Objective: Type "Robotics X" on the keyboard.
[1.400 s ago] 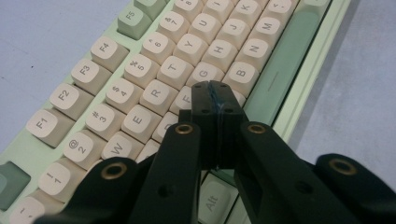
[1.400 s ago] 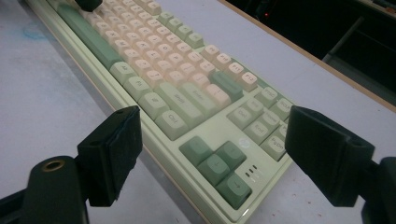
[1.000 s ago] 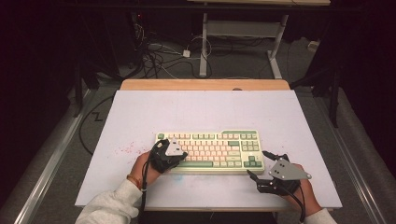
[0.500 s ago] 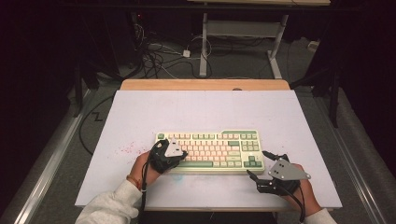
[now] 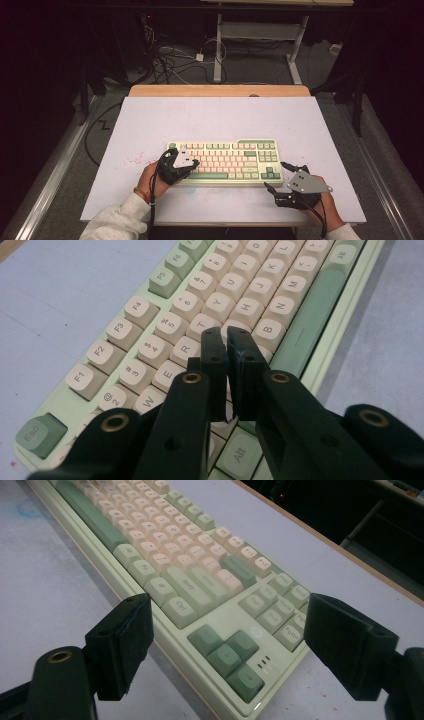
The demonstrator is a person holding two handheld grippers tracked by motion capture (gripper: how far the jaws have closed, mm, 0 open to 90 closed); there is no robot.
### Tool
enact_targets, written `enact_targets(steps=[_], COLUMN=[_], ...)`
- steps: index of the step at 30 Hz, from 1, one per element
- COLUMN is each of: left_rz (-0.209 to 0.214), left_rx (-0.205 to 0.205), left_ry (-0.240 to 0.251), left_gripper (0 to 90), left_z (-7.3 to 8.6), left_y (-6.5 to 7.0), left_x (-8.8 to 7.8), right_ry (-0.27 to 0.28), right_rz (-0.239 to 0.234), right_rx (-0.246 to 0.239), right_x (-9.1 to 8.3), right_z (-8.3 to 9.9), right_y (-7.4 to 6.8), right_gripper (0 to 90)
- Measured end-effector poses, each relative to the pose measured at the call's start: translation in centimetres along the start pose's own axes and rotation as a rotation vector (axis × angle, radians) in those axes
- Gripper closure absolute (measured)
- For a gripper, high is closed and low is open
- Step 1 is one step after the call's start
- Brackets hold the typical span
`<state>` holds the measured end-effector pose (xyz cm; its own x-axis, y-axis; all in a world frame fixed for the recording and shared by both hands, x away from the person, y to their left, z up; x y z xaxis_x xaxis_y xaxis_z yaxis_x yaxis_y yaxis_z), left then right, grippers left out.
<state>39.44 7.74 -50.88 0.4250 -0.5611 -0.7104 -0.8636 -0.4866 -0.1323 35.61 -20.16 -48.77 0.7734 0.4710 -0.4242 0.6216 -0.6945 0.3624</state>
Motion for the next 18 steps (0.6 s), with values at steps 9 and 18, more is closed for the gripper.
enact_targets(steps=[9, 18], left_rz=[-0.01, -0.029], left_rx=[-0.007, -0.038], left_ry=[0.008, 0.017], left_gripper=[84.5, 84.6], left_z=[0.1, 0.5], left_y=[-0.4, -1.5], left_x=[-0.5, -1.2], right_ry=[-0.001, -0.002], right_rz=[-0.002, -0.003], right_rx=[0.001, -0.002], right_x=[0.0, 0.0], right_z=[0.0, 0.0], right_y=[-0.1, -0.2], right_gripper=[20.7, 20.7])
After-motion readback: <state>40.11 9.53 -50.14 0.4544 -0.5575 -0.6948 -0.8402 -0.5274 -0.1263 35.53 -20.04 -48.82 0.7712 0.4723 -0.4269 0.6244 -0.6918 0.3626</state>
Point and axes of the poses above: each handheld gripper's, and its own axes: x roughly forward along the jaws, z roughly out of its underside, y roughly to its right, the point moved 9 cm from there along x, roughly forward along the jaws, and after that the axes turned 4 degrees about z, right-handed, at the moved point
